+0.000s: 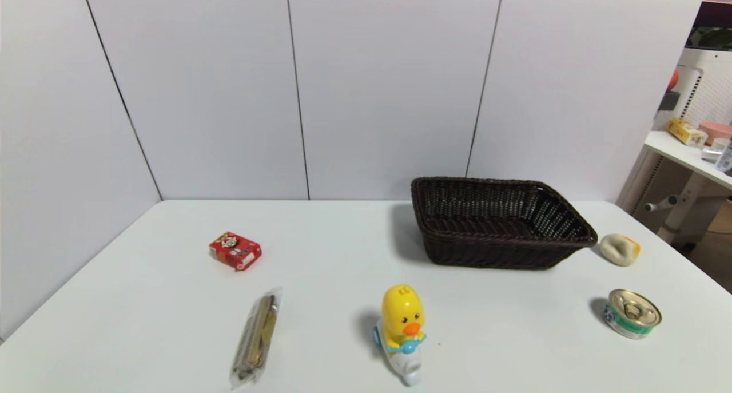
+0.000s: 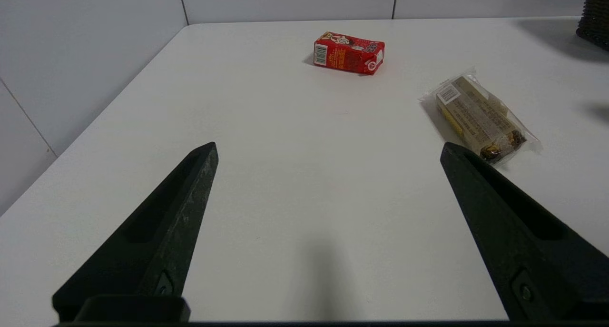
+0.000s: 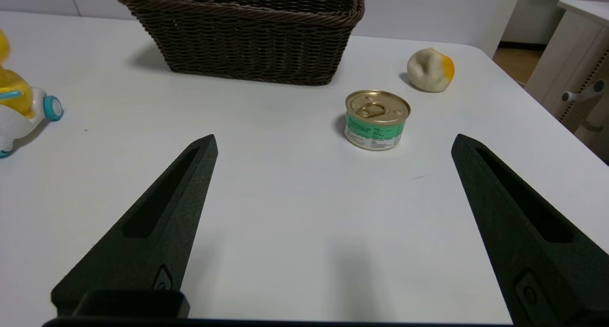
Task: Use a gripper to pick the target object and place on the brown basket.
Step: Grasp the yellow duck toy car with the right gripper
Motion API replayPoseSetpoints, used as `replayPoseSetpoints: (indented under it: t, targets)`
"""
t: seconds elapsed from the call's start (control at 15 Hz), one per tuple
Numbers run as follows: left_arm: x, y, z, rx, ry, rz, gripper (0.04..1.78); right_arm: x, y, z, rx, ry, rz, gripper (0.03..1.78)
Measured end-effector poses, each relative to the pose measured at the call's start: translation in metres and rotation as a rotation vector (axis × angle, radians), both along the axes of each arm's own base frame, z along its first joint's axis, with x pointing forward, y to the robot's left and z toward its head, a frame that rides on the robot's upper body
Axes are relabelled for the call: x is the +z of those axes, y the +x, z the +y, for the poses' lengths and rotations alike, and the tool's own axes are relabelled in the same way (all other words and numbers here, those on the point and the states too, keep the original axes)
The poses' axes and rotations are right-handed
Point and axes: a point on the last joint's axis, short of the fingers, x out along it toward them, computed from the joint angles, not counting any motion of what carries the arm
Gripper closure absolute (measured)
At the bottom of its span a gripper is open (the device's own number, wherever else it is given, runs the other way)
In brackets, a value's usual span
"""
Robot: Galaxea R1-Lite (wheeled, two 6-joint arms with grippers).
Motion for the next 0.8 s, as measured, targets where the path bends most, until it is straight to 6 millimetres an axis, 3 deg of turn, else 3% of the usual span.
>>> replayPoseSetpoints:
  t: [0.4, 0.53, 0.8]
  targets:
    - [0.0, 0.0, 0.0, 0.0, 0.0, 0.0, 0.13, 0.008, 0.001, 0.0, 0.008, -0.019, -0.005, 0.11]
    - [0.0, 0.0, 0.0, 0.0, 0.0, 0.0, 0.13, 0.028, 0.003, 0.001, 0.063, -0.032, -0.005, 0.11]
    - [0.0, 0.0, 0.0, 0.0, 0.0, 0.0, 0.13, 0.073, 0.018, 0.005, 0.383, -0.088, 0.03, 0.11]
